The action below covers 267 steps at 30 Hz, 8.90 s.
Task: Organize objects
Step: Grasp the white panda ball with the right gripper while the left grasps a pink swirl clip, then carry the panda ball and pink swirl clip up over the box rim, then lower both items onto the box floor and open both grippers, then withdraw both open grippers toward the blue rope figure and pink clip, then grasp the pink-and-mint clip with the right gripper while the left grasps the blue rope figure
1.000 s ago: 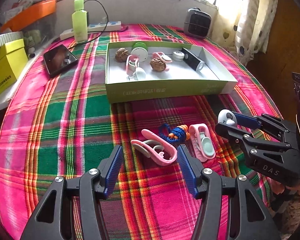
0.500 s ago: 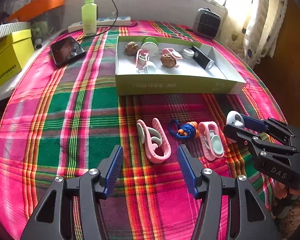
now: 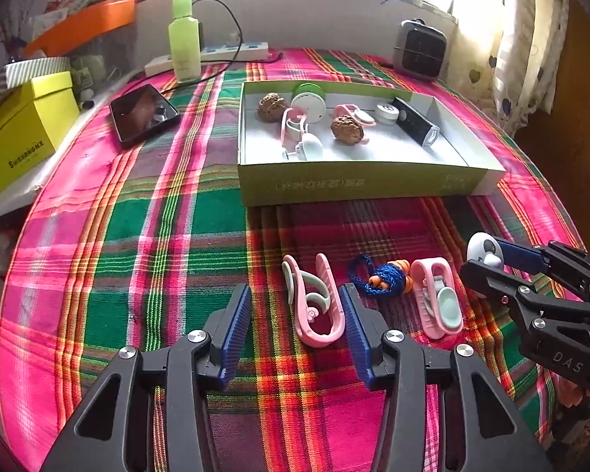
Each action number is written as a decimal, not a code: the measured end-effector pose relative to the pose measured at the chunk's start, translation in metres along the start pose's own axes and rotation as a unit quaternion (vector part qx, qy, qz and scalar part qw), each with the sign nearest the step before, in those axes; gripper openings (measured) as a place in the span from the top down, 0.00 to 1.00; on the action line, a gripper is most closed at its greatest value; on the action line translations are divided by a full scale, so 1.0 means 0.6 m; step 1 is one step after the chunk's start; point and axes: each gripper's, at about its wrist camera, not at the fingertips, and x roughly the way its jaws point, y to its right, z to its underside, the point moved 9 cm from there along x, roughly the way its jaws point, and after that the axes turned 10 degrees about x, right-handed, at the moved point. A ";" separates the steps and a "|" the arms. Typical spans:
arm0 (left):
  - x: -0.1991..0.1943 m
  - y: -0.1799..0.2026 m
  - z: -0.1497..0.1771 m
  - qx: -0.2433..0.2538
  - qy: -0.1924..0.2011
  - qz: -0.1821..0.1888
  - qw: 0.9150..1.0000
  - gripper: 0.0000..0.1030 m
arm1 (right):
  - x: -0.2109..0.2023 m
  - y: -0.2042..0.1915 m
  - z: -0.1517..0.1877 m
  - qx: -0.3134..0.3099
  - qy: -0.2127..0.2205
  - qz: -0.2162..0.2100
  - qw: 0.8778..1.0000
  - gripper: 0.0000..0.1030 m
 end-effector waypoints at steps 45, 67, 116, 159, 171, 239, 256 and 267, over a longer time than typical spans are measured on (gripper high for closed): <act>-0.024 -0.011 -0.045 0.004 0.048 0.002 0.999 0.80 | -0.011 -0.007 -0.035 0.005 0.023 -0.001 1.000 0.59; -0.006 0.010 -0.130 0.012 0.068 0.030 0.997 0.80 | -0.010 0.005 -0.119 0.004 0.057 -0.003 0.998 0.59; 0.103 0.031 -0.181 0.039 0.036 0.034 0.998 0.79 | 0.117 0.026 -0.191 -0.033 0.003 0.003 0.999 0.59; 0.057 0.023 -0.167 0.019 0.050 0.042 0.998 0.55 | 0.067 0.025 -0.179 -0.008 0.039 0.014 0.999 0.57; 0.014 0.023 -0.144 0.022 0.065 0.037 0.997 0.55 | 0.021 0.001 -0.157 -0.010 0.060 0.011 0.998 0.57; 0.001 0.005 -0.021 -0.013 0.037 0.076 0.996 0.55 | 0.013 -0.049 0.013 -0.015 0.011 0.026 0.999 0.79; -0.003 0.049 -0.017 0.024 0.039 0.131 0.990 0.49 | -0.008 0.005 0.016 0.009 0.020 0.051 0.998 0.82; 0.007 0.074 -0.022 0.065 0.035 0.115 0.991 0.49 | -0.014 0.028 0.017 0.014 0.025 0.059 0.998 0.82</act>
